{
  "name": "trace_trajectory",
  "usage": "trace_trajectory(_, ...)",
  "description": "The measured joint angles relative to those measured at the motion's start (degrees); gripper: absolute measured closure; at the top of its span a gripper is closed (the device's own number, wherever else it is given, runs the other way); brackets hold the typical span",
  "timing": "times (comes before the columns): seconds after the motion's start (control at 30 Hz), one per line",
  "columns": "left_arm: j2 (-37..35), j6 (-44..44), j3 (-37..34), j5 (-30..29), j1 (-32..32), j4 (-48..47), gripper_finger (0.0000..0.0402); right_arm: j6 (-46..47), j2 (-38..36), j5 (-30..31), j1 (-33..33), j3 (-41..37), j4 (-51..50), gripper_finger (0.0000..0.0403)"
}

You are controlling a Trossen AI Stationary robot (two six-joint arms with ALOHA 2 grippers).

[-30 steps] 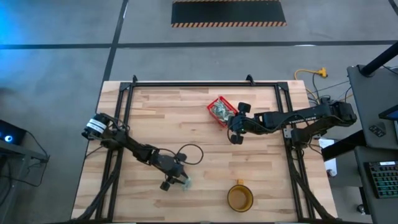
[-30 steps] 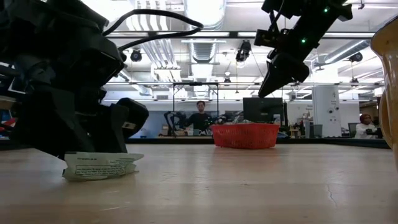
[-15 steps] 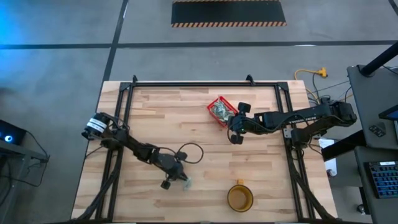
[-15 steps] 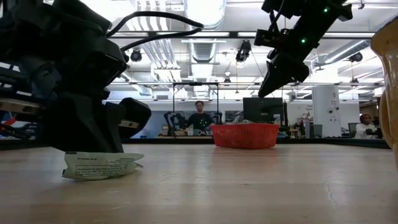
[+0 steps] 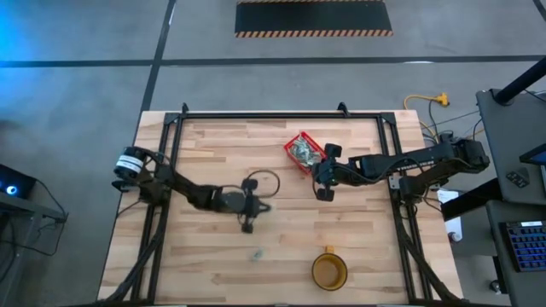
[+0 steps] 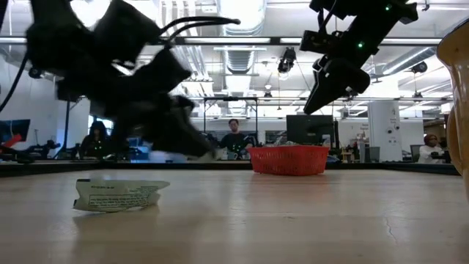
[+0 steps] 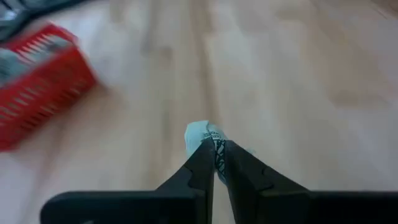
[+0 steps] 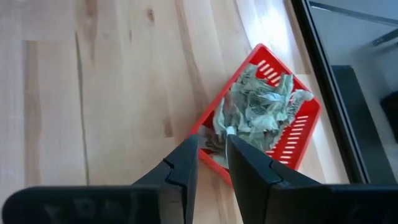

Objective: Pick and place Stevia / Truvia into bins
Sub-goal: Put the stevia packet into the red basket

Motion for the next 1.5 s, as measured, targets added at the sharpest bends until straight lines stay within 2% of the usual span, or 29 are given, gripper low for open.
trace_trajectory(0.27,0.45,3.44,7.66,0.52,11.43,0.33,0.0386,0.83,0.00,-0.02,2.34,0.00,0.19,0.0334)
trace_trajectory(0.47,0.46,3.18,15.54,10.57,20.99,-4.99,0.0386,0.97,-0.16,-0.02,5.19,0.00,-0.36,0.0335)
trace_trajectory(0.6,2.69,2.58,21.52,13.98,26.25,-10.75,0.0386,1.99,-0.80,-0.02,7.69,0.00,-0.62,0.0333)
trace_trajectory(0.73,7.36,1.42,27.51,18.04,28.96,-12.18,0.0386,2.70,-1.87,0.00,10.17,0.00,-0.50,0.0330)
trace_trajectory(0.93,14.34,1.72,35.90,18.43,29.73,-15.69,0.0383,6.11,-2.53,0.01,13.38,0.00,-1.92,0.0336)
trace_trajectory(1.07,16.03,4.66,40.37,18.43,29.69,-22.94,0.0348,8.96,-2.54,0.02,15.21,-0.12,-3.15,0.0339)
trace_trajectory(1.23,16.03,4.55,41.34,18.40,29.69,-24.49,0.0269,9.83,-2.62,0.83,16.38,-1.02,-3.29,0.0338)
trace_trajectory(1.4,12.53,4.54,41.33,18.31,29.68,-28.39,0.0204,9.84,-2.62,1.10,16.41,-1.88,-3.19,0.0340)
trace_trajectory(1.5,9.71,4.66,41.05,18.38,29.42,-37.36,0.0182,9.86,-2.62,2.08,16.41,-2.59,-3.16,0.0339)
